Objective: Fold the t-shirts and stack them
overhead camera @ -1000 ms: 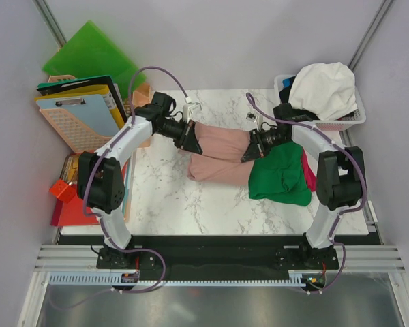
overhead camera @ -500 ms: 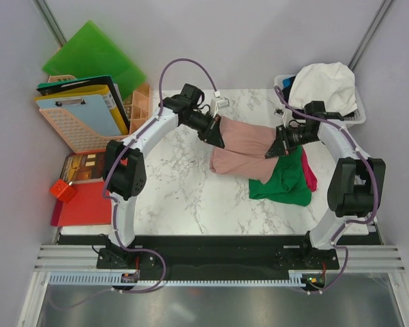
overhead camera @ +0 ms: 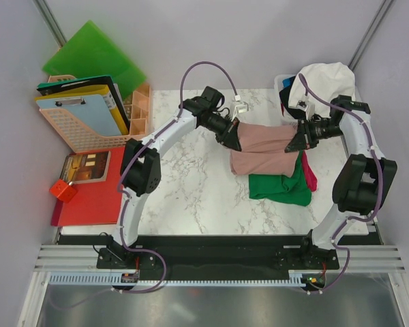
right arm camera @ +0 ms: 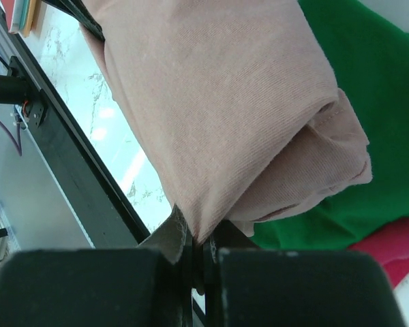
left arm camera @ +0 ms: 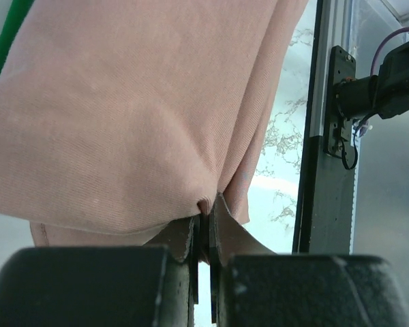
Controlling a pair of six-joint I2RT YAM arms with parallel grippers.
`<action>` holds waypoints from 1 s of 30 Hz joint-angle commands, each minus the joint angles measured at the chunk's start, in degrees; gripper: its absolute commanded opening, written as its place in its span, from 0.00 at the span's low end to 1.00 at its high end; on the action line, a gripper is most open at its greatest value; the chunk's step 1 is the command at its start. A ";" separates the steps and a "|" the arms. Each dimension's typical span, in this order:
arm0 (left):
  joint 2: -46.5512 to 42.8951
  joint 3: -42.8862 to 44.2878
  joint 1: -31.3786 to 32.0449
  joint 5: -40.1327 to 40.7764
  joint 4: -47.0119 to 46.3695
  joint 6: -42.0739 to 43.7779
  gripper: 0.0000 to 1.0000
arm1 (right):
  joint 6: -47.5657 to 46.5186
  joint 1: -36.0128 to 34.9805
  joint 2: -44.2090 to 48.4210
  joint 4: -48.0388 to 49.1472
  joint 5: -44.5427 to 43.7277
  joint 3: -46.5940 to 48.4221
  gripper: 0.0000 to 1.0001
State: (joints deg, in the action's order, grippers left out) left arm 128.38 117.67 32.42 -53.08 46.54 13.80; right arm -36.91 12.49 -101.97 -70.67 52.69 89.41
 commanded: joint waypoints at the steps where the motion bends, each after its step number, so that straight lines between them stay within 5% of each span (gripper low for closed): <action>1: 2.40 2.65 -0.09 2.98 6.72 -0.35 0.02 | -6.94 5.35 -0.77 -4.82 -2.59 4.28 0.00; 12: 11.10 14.60 6.24 3.68 9.35 -1.23 0.02 | -12.22 10.88 -1.65 -10.96 -4.08 7.09 0.00; 30: 14.26 13.38 9.32 3.86 9.53 -0.71 0.02 | -19.96 15.98 -3.41 -12.82 -6.37 -1.07 0.00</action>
State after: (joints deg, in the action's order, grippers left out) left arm 139.83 131.76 42.15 -52.05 48.58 13.30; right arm -51.90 25.43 -105.08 -81.10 48.47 88.55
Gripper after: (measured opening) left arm 0.053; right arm 0.034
